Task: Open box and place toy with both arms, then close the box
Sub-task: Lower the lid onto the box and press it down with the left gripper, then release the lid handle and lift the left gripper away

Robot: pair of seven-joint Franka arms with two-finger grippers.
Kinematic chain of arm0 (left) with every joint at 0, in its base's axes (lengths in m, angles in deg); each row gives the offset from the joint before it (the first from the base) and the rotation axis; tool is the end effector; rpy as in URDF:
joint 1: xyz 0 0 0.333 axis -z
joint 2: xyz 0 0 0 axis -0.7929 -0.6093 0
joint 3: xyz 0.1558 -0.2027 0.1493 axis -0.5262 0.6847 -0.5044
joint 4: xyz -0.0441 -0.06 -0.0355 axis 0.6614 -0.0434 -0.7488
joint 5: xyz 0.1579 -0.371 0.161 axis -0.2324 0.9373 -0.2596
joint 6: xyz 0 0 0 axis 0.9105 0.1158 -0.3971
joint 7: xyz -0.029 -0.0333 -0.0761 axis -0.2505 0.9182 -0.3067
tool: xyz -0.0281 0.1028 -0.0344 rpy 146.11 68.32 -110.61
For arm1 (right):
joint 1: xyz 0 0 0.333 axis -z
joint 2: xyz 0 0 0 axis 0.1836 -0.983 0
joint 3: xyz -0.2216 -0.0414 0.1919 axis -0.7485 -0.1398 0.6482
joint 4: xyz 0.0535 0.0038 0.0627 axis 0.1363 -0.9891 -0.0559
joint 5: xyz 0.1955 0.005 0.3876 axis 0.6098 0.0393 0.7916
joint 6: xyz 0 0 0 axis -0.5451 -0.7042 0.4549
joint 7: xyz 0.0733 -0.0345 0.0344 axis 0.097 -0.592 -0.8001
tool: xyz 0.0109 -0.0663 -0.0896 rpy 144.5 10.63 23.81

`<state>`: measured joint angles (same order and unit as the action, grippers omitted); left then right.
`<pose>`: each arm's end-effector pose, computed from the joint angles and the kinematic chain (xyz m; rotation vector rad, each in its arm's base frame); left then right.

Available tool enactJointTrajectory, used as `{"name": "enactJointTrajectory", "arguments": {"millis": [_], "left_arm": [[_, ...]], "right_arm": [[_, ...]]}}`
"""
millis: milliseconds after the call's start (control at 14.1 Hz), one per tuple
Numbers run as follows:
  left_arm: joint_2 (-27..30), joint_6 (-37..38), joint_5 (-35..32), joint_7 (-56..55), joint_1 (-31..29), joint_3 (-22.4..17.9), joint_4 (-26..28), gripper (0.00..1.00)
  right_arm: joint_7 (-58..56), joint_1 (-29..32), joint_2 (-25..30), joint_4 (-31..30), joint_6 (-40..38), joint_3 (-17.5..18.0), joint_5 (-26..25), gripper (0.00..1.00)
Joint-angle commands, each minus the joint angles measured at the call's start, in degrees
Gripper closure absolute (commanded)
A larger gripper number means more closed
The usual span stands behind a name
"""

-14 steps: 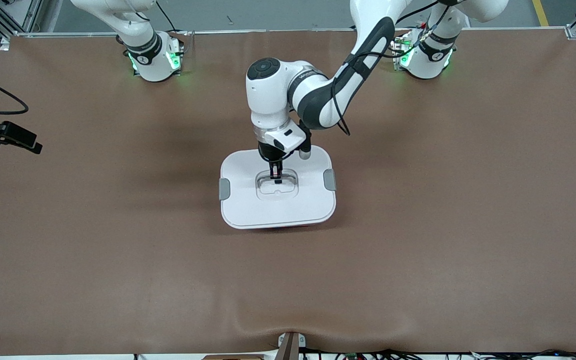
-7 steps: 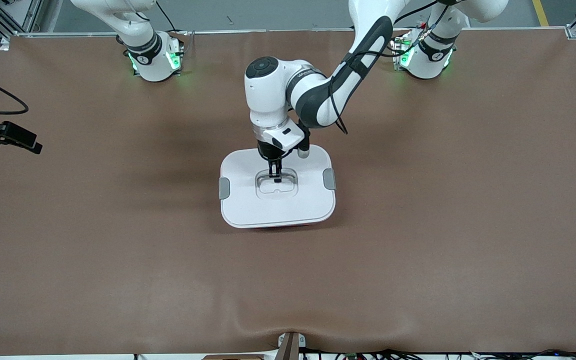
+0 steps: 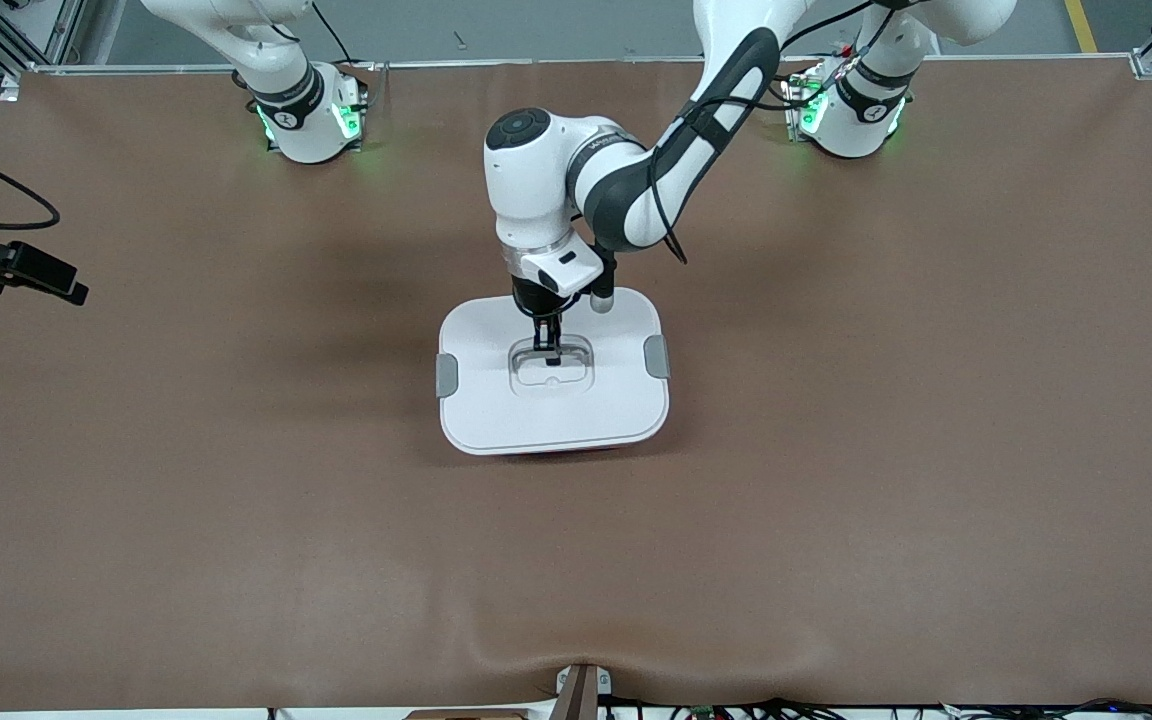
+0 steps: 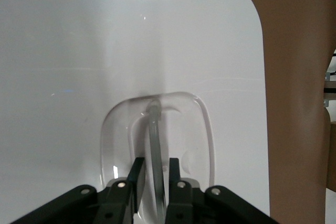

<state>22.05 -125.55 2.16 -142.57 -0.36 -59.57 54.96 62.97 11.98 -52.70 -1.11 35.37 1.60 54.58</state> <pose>0.4760 -0.5996 0.2882 2.0561 2.0003 0.4337 0.6080 -0.0396 0.5813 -3.1137 0.2283 0.0707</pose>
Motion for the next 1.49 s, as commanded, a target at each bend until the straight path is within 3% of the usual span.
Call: {"name": "enactJointTrajectory", "arguments": {"millis": [0,567,850,1417], "left_arm": [[2.67,3.38,0.41,1.17,-0.33,0.04,-0.07,0.0],[12.86,10.77,10.77,15.12,-5.86,-0.22,-0.25,0.0],[16.3,13.68,11.66,25.41,-10.69,-0.31,-0.25,0.0],[16.48,15.44,11.66,46.41,-19.83,-0.39,-0.25,0.0]], "right_arm": [[1.69,-1.84,0.38,0.64,-0.62,-0.2,0.62,0.0],[1.6,-1.23,0.82,0.37,-1.32,-0.56,-0.17,0.0],[1.6,-0.44,0.82,0.28,-1.76,-0.56,-0.17,0.0],[1.69,-0.53,1.61,0.28,-3.87,-0.47,-0.08,0.0]]}}
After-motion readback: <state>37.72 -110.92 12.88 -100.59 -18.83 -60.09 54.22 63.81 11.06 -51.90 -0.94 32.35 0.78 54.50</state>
